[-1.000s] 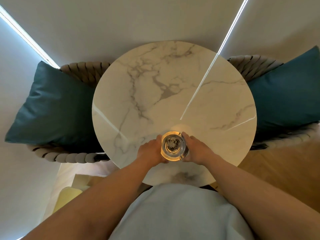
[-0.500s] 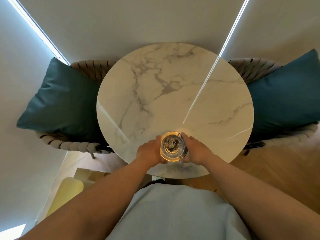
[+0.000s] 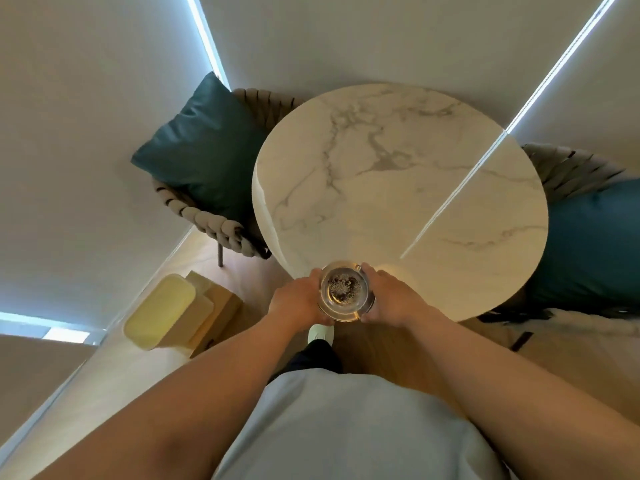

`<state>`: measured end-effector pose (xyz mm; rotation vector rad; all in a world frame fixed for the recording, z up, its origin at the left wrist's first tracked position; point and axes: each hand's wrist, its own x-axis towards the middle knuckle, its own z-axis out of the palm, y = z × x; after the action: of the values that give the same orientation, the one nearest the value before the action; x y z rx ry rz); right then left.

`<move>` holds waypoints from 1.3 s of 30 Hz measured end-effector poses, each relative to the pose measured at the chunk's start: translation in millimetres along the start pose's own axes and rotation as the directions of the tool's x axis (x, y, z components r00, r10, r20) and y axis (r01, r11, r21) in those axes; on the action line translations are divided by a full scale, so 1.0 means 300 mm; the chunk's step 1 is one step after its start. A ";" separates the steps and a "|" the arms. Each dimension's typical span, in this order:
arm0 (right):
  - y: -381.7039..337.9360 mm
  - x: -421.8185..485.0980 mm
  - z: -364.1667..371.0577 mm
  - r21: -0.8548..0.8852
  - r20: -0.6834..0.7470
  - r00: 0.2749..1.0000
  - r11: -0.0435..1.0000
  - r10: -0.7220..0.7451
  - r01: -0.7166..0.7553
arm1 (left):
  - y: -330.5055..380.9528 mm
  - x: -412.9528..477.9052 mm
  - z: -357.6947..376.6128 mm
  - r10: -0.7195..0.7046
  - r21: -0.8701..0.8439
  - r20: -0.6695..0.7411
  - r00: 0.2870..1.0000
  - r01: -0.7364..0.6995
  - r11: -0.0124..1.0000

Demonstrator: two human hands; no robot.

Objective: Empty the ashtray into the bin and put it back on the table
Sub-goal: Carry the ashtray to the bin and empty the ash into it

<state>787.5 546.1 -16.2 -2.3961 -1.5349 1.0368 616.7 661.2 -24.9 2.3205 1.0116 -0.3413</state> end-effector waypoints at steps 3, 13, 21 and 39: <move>-0.043 -0.017 0.032 -0.036 0.043 0.997 0.997 -0.061 0.062 | -0.047 -0.083 0.022 -0.046 -0.031 -0.038 0.998 0.045 0.999; -0.268 0.035 0.089 -0.144 0.198 0.939 0.940 -0.280 0.310 | -0.214 -0.308 0.051 -0.282 -0.151 -0.166 0.945 0.258 0.954; -0.500 0.129 0.156 -0.206 0.295 0.869 0.861 -0.398 0.464 | -0.389 -0.429 0.035 -0.426 -0.262 -0.236 0.873 0.365 0.893; -1.101 0.461 0.351 -0.275 0.367 0.801 0.767 -0.473 0.580 | -0.962 -0.521 -0.184 -0.543 -0.398 -0.269 0.795 0.422 0.815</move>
<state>508.4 794.1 -19.4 -1.8250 -2.5265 1.0388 299.0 760.4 -29.0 1.8306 1.7306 0.0816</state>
